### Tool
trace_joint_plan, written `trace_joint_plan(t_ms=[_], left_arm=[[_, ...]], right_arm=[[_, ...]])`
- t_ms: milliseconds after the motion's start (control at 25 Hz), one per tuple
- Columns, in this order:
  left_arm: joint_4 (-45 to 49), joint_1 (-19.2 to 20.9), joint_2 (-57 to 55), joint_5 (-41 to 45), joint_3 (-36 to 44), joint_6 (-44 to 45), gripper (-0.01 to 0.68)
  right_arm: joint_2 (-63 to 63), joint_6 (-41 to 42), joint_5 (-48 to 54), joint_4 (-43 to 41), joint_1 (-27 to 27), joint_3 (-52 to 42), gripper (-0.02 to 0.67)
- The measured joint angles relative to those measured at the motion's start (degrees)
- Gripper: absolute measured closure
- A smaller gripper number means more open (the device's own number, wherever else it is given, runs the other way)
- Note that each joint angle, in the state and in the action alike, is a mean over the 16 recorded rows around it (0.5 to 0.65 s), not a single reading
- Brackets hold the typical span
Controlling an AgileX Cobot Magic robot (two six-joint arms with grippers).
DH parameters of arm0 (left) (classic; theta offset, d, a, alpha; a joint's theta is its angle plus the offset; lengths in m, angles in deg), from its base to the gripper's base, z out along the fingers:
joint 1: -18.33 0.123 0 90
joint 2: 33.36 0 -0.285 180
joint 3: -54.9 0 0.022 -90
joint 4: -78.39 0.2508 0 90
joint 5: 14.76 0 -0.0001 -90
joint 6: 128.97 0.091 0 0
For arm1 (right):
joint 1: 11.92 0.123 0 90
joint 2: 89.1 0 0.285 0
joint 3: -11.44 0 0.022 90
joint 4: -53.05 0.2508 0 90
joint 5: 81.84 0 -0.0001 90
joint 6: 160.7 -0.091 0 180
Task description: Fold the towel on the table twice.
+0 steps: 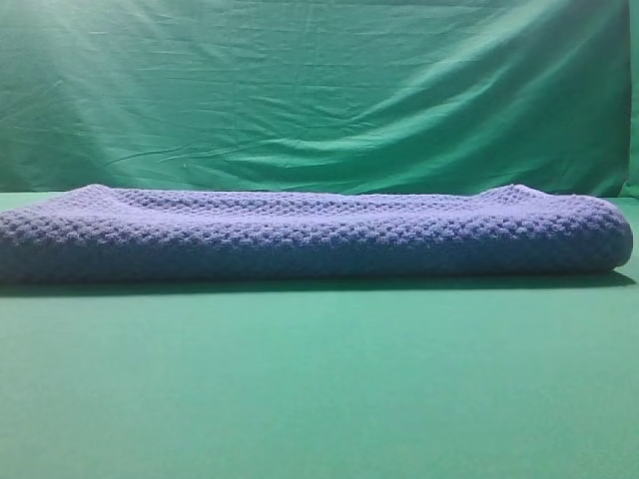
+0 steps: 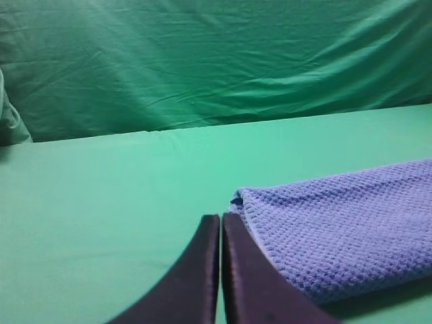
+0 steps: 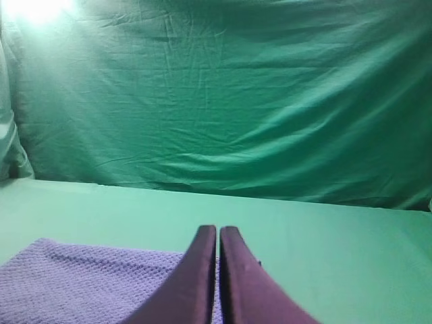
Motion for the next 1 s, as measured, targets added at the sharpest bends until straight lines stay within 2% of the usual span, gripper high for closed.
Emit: trace_joint_plan(t_ms=[320, 1000], left_arm=[[-1.07, 0.00, 0.00, -4.07, 6.41, -0.04, 0.673], [-4.50, 0.00, 0.00, -3.00, 10.39, -0.12, 0.673]], right_arm=[[0.00, 1.03, -6.77, 0.00, 0.00, -8.21, 0.649], [0.00, 2.07, 4.38, 0.00, 0.00, -13.76, 0.649]])
